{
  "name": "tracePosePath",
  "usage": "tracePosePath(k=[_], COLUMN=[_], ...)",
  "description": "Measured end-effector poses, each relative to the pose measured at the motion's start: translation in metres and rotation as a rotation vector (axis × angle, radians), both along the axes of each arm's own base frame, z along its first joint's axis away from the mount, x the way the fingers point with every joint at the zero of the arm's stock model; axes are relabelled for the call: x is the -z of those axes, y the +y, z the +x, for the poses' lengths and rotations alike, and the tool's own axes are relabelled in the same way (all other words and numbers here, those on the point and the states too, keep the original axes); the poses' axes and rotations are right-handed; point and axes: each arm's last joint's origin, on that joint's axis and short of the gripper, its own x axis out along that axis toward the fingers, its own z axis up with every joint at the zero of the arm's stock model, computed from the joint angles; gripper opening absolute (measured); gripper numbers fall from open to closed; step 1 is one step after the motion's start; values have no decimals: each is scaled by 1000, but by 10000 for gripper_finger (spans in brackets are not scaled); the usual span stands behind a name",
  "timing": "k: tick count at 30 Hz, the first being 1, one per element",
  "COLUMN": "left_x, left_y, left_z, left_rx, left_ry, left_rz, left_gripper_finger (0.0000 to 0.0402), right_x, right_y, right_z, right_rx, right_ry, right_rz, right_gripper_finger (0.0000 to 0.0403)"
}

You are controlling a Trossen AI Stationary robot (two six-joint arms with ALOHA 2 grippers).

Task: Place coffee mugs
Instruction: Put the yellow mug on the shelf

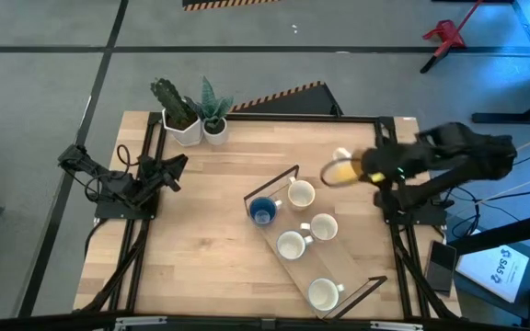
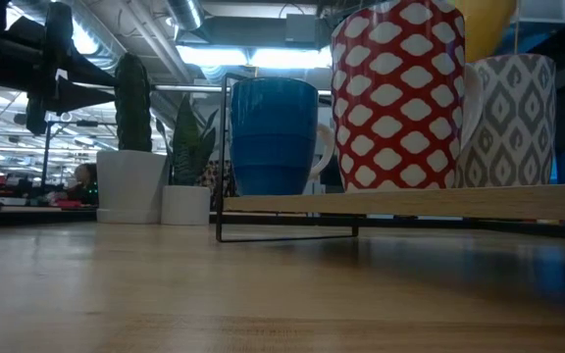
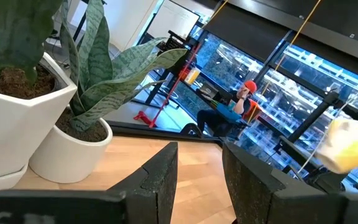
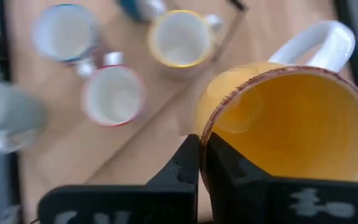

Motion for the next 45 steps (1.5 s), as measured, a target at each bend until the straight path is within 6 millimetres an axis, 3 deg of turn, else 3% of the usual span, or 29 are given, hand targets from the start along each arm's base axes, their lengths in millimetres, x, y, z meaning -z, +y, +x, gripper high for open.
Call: tracePosePath(k=[7,13,20,28,45], left_x=[1,1,2,2,2], left_y=[0,0,0,0,-1], left_z=[0,0,0,0,1], left_rx=[0,0,0,0,17], left_ry=[13,14,20,20,19], left_rz=[7,7,11,11,14], left_gripper_finger=[121,121,121,121,121], right_x=[-12,-2,20,42,77], right_y=[58,112,156,180,208], right_z=[-17,-22,-13,4,26], right_rx=[-133,-197,-156,-164,-214], right_ry=[-47,25,107,219,315], right_rz=[150,233,207,185,81], right_gripper_finger=[0,0,0,0,0])
